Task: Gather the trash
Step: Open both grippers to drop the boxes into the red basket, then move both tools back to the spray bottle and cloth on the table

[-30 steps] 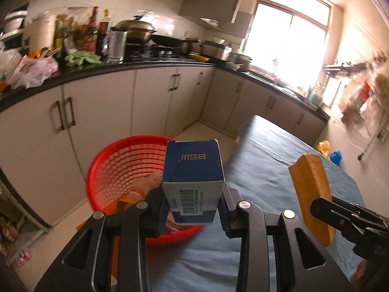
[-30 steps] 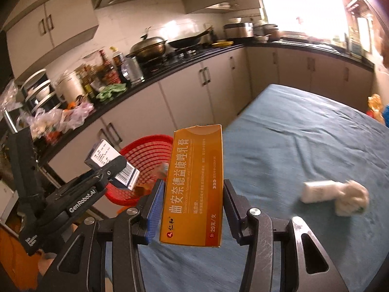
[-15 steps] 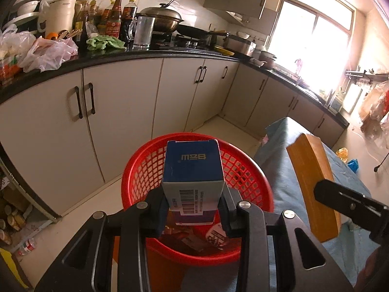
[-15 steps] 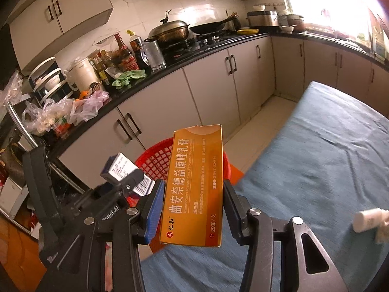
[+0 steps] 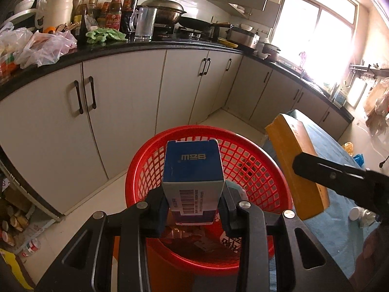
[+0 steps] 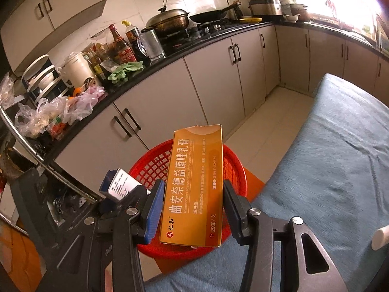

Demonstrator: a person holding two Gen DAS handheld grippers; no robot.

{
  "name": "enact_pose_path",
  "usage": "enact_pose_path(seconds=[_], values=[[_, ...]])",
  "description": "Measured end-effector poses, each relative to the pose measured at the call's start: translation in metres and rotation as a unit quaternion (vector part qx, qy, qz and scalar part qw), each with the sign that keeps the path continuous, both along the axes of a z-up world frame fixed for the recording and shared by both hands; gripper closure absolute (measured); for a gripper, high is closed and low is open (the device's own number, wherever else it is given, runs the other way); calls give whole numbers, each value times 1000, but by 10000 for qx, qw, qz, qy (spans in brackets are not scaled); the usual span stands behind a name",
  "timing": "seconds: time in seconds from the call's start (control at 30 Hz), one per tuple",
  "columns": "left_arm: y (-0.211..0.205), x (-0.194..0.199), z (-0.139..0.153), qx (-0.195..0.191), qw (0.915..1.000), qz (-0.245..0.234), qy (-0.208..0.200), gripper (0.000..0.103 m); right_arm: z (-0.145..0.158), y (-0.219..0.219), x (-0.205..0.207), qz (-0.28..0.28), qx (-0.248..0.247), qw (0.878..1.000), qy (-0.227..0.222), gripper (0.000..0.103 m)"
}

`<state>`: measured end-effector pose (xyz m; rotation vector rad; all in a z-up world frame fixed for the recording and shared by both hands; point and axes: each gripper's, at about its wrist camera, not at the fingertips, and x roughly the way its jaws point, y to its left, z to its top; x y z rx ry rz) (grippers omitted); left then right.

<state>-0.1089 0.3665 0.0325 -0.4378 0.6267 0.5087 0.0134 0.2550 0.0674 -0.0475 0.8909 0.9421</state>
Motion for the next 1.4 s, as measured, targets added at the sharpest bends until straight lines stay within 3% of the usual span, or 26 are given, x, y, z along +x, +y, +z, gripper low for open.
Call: enact_pose_path(seconds=[0.13, 0.27, 0.43, 0.63, 0.83, 0.93, 1.07, 1.2, 1.4], values=[[4, 2, -3, -82, 10000, -52, 13, 70, -6, 10, 4, 31, -52, 10000, 56, 51], [1, 1, -2, -2, 10000, -60, -4, 51, -9, 12, 8, 23, -47, 9999, 134, 50], [-3, -3, 2, -43, 9999, -71, -69, 49, -3, -6, 10, -104, 43, 9999, 89, 49], [-30, -4, 16, 69, 9991, -397, -147, 46, 5, -69, 13, -482, 73, 9988, -28, 48], [-86, 13, 31, 349, 9939, -1039, -73, 43, 7, -168, 33, -1340, -9, 9909, -88, 47], [-119, 24, 35, 486, 9880, -1469, 22, 39, 10, -224, 48, -1802, -58, 9836, -102, 45], [-164, 44, 35, 483, 9748, -2168, 185, 33, 4, -286, 60, -2229, -377, 9738, -252, 27], [-206, 70, 31, 384, 9617, -2683, 413, 27, -17, -321, 68, -2409, -566, 9688, -134, 27], [-253, 103, 27, 409, 9461, -3139, 680, 24, -48, -327, 77, -2346, -574, 9702, 196, 31]])
